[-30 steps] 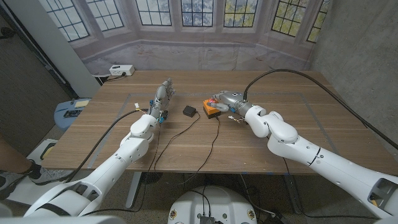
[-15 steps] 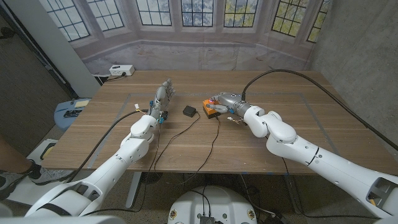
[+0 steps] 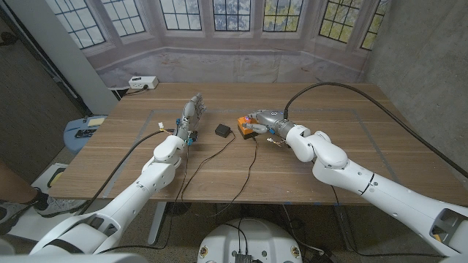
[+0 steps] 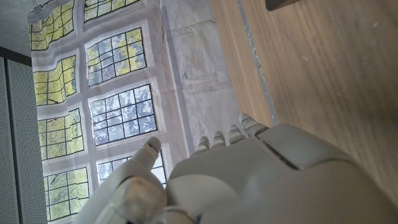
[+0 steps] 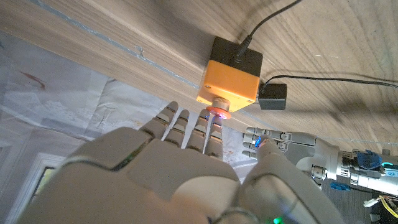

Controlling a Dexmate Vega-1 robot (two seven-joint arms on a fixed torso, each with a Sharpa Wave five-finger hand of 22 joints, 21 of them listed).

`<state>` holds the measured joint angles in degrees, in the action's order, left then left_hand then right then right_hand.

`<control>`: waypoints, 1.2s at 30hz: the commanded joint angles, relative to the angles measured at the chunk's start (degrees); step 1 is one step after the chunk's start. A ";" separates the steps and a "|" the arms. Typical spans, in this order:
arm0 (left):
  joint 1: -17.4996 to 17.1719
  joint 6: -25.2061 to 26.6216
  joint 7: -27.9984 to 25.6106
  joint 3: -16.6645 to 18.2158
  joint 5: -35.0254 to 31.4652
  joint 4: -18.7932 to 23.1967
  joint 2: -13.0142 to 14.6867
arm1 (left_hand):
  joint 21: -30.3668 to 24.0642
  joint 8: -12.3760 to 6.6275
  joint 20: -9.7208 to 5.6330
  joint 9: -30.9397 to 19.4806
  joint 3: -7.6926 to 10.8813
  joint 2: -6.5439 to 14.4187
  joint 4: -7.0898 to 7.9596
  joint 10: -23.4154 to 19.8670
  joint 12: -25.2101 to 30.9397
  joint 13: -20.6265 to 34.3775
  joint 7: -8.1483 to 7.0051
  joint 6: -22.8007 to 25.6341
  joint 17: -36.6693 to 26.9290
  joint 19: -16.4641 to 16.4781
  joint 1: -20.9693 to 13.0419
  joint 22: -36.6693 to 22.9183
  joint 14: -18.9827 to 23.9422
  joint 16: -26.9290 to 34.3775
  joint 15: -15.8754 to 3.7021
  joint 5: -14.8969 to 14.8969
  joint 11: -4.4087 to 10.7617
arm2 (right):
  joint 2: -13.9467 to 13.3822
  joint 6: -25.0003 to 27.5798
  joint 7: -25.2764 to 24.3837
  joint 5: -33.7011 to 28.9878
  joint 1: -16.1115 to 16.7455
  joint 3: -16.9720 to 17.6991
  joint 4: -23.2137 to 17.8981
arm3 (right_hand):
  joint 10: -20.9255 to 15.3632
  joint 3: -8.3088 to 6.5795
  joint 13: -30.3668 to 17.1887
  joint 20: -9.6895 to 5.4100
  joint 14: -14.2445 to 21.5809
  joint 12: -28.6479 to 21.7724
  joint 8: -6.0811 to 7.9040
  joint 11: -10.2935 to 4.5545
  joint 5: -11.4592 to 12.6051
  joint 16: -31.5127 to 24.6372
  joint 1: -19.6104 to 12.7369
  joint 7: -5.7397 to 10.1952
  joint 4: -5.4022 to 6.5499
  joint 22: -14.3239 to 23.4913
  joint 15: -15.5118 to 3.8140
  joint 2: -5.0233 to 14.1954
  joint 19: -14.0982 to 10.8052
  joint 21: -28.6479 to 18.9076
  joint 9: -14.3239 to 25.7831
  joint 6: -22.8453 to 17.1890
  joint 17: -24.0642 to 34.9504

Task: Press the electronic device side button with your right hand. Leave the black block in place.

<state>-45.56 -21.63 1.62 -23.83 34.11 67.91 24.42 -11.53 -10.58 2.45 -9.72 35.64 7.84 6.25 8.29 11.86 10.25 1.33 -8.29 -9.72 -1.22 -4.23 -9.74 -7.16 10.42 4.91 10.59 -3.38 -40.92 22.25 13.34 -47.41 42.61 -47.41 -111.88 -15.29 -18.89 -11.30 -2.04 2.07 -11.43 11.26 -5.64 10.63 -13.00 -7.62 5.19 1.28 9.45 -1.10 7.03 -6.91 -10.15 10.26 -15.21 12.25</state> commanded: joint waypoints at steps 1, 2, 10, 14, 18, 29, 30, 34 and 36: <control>0.11 0.17 -0.16 -0.03 -0.04 -0.22 0.01 | 0.25 0.06 0.21 -0.29 0.22 0.29 0.15 -0.17 -0.04 0.35 -0.18 0.26 -0.13 0.31 -0.01 -0.18 0.20 -0.10 0.07 -0.16 0.17 | 0.15 -0.22 1.11 -0.92 -0.42 -0.98 0.76 | -0.41 -0.33 -0.12 -0.42 0.50 -0.23 0.19 -0.04 0.61 0.23 0.32 0.18 0.35 0.22 0.19 -0.07 0.25 -0.26 0.32 -0.34 0.03; 0.14 0.21 -0.18 -0.05 -0.09 -0.25 0.04 | 0.26 0.06 0.25 -0.29 0.23 0.30 0.16 -0.17 -0.04 0.35 -0.16 0.27 -0.13 0.31 -0.02 -0.18 0.21 -0.10 0.07 -0.16 0.16 | 0.16 -0.24 1.23 -1.03 -0.44 -1.07 0.80 | -0.39 -0.33 -0.12 -0.42 0.53 -0.22 0.18 -0.02 0.61 0.22 0.33 0.18 0.36 0.22 0.19 -0.07 0.27 -0.26 0.32 -0.32 0.02; 0.31 0.36 -0.01 -0.10 -0.02 -0.43 0.01 | 0.27 0.07 0.26 -0.30 0.28 0.35 0.18 -0.15 -0.08 0.35 -0.14 0.31 -0.13 0.35 -0.03 -0.18 0.23 -0.11 0.12 -0.15 0.10 | 0.27 -0.59 1.73 -1.23 -0.48 -1.43 1.48 | -0.42 -0.40 -0.13 -0.78 0.57 -0.18 0.16 0.11 0.65 0.28 0.40 0.12 0.38 0.21 0.16 -0.10 0.64 -0.21 0.31 -0.37 -0.05; 0.38 0.48 0.04 -0.15 -0.05 -0.46 0.04 | 0.27 0.07 0.26 -0.30 0.30 0.37 0.20 -0.20 -0.08 0.36 -0.15 0.34 -0.14 0.38 -0.03 -0.18 0.24 -0.11 0.16 -0.15 0.12 | 0.20 -0.82 1.34 -0.88 -0.23 -1.18 1.52 | -0.35 -0.45 -0.13 -0.93 0.50 -0.12 0.12 -0.01 0.67 0.35 0.45 0.21 0.40 0.20 0.04 -0.12 0.72 -0.24 0.31 -0.34 -0.10; 0.43 0.39 0.03 -0.18 -0.09 -0.56 -0.04 | 0.29 0.05 0.24 -0.30 0.32 0.38 0.21 -0.22 -0.09 0.36 -0.08 0.42 -0.14 0.38 -0.04 -0.18 0.26 -0.11 0.15 -0.15 0.13 | 0.06 -0.89 0.62 -0.74 0.11 -0.80 1.13 | -0.45 -0.50 -0.13 -0.92 0.59 -0.13 0.12 0.14 0.68 0.35 0.50 0.15 0.41 0.19 0.01 -0.13 0.75 -0.28 0.31 -0.38 -0.14; 0.08 0.55 -0.19 -0.12 -0.08 0.01 0.16 | 0.28 0.04 0.22 -0.30 0.37 0.40 0.24 -0.24 -0.12 0.36 -0.10 0.53 -0.14 0.47 -0.05 -0.18 0.34 -0.10 0.11 -0.16 0.10 | 0.23 -1.74 -0.73 0.25 0.23 -0.05 0.89 | -0.61 -0.68 -0.13 -1.03 0.90 -0.12 0.13 0.12 0.73 0.33 0.54 0.07 0.42 0.18 -0.07 -0.11 0.58 -0.45 0.32 -0.55 -0.24; 0.04 0.57 -0.22 -0.08 -0.04 0.05 0.18 | 0.29 0.04 0.21 -0.30 0.37 0.40 0.24 -0.23 -0.12 0.36 -0.04 0.54 -0.14 0.46 -0.05 -0.18 0.35 -0.10 0.13 -0.16 0.10 | 0.31 -1.83 -0.86 0.41 0.22 0.01 0.95 | -0.61 -0.68 -0.13 -1.02 0.90 -0.12 0.13 0.13 0.73 0.33 0.54 0.05 0.42 0.18 -0.09 -0.11 0.57 -0.45 0.32 -0.56 -0.24; 0.06 0.54 -0.21 0.01 0.05 -0.05 0.18 | 0.29 0.04 0.19 -0.30 0.39 0.40 0.26 -0.24 -0.13 0.36 -0.05 0.57 -0.13 0.48 -0.05 -0.18 0.36 -0.11 0.12 -0.16 0.11 | 0.56 -1.79 -1.07 0.58 0.12 0.03 1.07 | -0.79 -0.75 -0.13 -1.15 0.98 -0.16 0.14 0.16 0.74 0.35 0.54 0.08 0.40 0.17 -0.14 -0.12 0.50 -0.50 0.32 -0.64 -0.29; 0.13 0.49 -0.17 0.00 0.02 -0.18 0.16 | 0.29 0.05 0.21 -0.30 0.40 0.41 0.26 -0.26 -0.13 0.36 -0.06 0.57 -0.13 0.50 -0.05 -0.18 0.38 -0.11 0.14 -0.16 0.12 | 0.54 -1.98 -1.21 0.55 0.00 0.00 1.10 | -0.85 -0.79 -0.13 -1.09 1.04 -0.17 0.14 0.10 0.75 0.35 0.53 0.02 0.39 0.17 -0.12 -0.12 0.48 -0.52 0.32 -0.65 -0.31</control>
<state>-45.29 -21.22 1.50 -23.95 34.10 67.60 24.47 -11.53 -10.58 2.45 -9.72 35.64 7.84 6.24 8.30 11.86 10.54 1.32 -7.68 -9.72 -1.23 -4.23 -9.74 -7.05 10.42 5.02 10.59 -3.38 -40.75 20.91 13.09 -47.46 42.76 -47.72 -110.86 -15.64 -19.45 -11.31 -2.26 2.60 -11.27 11.09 -5.54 11.02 -12.64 -7.40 5.26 1.84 9.45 -1.02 6.81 -6.29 -10.40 10.40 -15.25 11.99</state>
